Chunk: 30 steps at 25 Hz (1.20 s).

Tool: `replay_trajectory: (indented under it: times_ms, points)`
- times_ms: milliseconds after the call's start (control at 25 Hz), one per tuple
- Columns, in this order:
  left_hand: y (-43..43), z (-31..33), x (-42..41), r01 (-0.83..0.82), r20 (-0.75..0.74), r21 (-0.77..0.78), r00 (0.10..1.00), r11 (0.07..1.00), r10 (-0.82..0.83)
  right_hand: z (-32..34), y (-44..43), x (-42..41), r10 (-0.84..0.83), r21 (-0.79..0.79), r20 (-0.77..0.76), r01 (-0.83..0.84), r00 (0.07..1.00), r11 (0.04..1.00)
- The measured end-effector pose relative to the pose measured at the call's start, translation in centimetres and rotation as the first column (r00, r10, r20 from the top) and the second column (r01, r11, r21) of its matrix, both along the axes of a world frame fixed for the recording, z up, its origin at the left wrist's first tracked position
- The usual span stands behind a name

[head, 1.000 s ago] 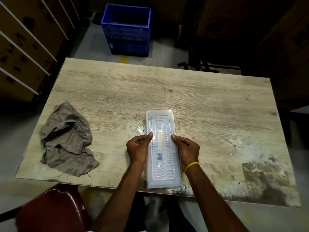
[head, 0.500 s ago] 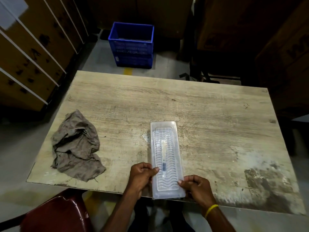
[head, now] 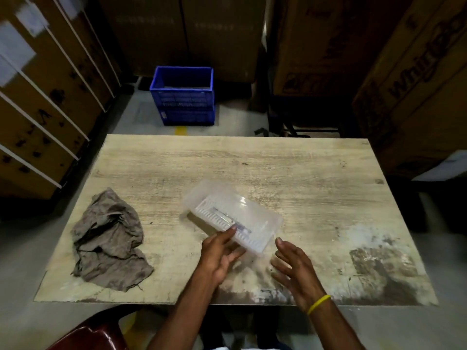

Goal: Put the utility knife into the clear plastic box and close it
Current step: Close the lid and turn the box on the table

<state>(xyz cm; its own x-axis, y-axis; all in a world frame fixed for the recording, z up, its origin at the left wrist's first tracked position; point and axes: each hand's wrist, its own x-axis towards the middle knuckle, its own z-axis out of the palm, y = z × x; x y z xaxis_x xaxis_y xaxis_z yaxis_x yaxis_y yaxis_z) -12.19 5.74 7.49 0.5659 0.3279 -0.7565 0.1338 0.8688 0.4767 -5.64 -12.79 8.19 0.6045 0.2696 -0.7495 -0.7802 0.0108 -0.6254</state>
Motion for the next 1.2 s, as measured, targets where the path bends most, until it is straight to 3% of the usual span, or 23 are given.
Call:
replay_trajectory:
  times_ms: [120,240,400,520,680,760,880,1200]
  points:
    - [-1.5,1.3,3.0,-0.138,0.069,0.006,0.988,0.99,0.138,1.2,1.8,1.1,0.003,0.135,-0.03,0.001,1.0,0.991]
    - [-3.2,2.2,4.4,-0.137,0.088,0.08,0.988,0.987,0.13,2.4,3.8,2.8,-0.088,0.221,0.069,0.071,0.994,0.973]
    - [-3.7,2.2,4.9,-0.084,0.095,0.21,0.993,0.974,0.065,3.0,5.0,4.9,-0.163,0.212,0.171,0.126,0.972,0.969]
    - [-1.8,2.1,4.5,-0.122,0.033,0.306,0.992,0.944,0.118,2.3,5.0,6.3,-0.178,0.222,0.127,0.147,0.976,0.964]
    - [3.9,2.2,2.8,-0.357,0.076,0.338,0.932,0.871,0.353,1.1,4.5,8.3,-0.218,0.261,0.025,0.204,0.976,0.943]
    - [6.5,2.1,2.2,-0.337,0.114,0.348,0.942,0.875,0.317,0.6,4.4,9.2,-0.227,0.277,-0.01,0.221,0.974,0.935]
    - [8.4,1.3,2.6,-0.2,0.089,0.429,0.98,0.881,0.179,-0.3,5.0,10.1,-0.222,0.245,-0.026,0.222,0.975,0.944]
    - [8.0,-4.0,3.3,-0.194,-0.034,0.356,0.975,0.914,0.22,-3.9,5.7,12.1,-0.134,-0.018,0.036,0.135,0.99,0.991]
